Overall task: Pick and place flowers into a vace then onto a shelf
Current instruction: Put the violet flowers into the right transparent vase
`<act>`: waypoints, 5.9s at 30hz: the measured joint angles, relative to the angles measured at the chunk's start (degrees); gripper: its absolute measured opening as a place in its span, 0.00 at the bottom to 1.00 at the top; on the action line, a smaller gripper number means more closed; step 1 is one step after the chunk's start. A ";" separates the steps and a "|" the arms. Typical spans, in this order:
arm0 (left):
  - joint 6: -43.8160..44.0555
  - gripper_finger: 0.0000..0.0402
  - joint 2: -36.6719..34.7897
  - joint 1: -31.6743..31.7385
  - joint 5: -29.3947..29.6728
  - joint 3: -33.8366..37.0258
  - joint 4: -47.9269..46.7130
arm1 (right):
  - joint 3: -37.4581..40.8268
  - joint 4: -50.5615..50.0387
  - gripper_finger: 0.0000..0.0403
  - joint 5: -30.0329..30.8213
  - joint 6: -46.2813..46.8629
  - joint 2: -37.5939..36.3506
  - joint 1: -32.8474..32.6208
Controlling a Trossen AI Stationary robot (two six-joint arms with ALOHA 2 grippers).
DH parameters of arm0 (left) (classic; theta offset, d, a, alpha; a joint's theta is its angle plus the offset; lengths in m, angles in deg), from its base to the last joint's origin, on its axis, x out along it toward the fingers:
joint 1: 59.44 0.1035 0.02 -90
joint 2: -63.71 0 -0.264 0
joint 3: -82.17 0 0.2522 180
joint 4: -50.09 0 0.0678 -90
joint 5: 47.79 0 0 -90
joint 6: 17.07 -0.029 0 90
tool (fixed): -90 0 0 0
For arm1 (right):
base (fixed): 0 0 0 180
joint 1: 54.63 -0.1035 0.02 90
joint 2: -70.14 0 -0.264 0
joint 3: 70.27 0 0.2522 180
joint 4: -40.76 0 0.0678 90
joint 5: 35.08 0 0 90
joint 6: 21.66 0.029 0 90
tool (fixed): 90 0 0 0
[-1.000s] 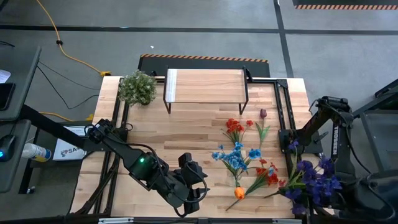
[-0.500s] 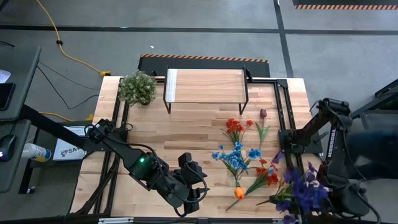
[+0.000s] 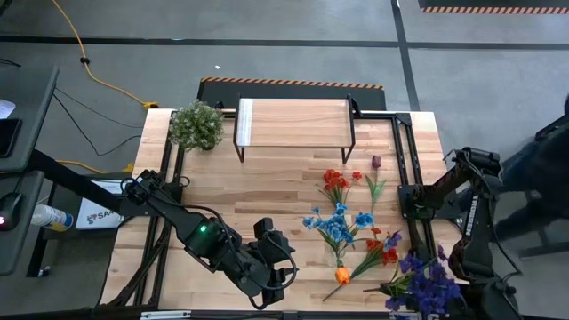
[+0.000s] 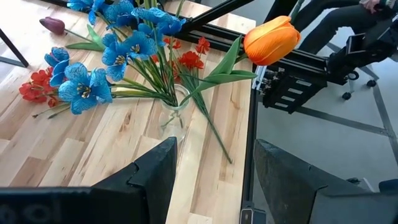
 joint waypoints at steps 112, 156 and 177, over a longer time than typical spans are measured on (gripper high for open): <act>-0.04 0.61 0.02 0.00 -9.07 0.00 -9.40 | 0.02 14.55 0.01 9.22 -36.65 7.87 3.62; -0.33 0.61 0.02 0.00 -5.29 0.00 -9.91 | 0.02 -31.84 0.01 9.20 23.00 7.93 9.08; -0.02 0.61 0.02 0.00 -5.48 0.00 -9.87 | 0.02 -36.27 0.01 9.21 30.48 10.95 11.08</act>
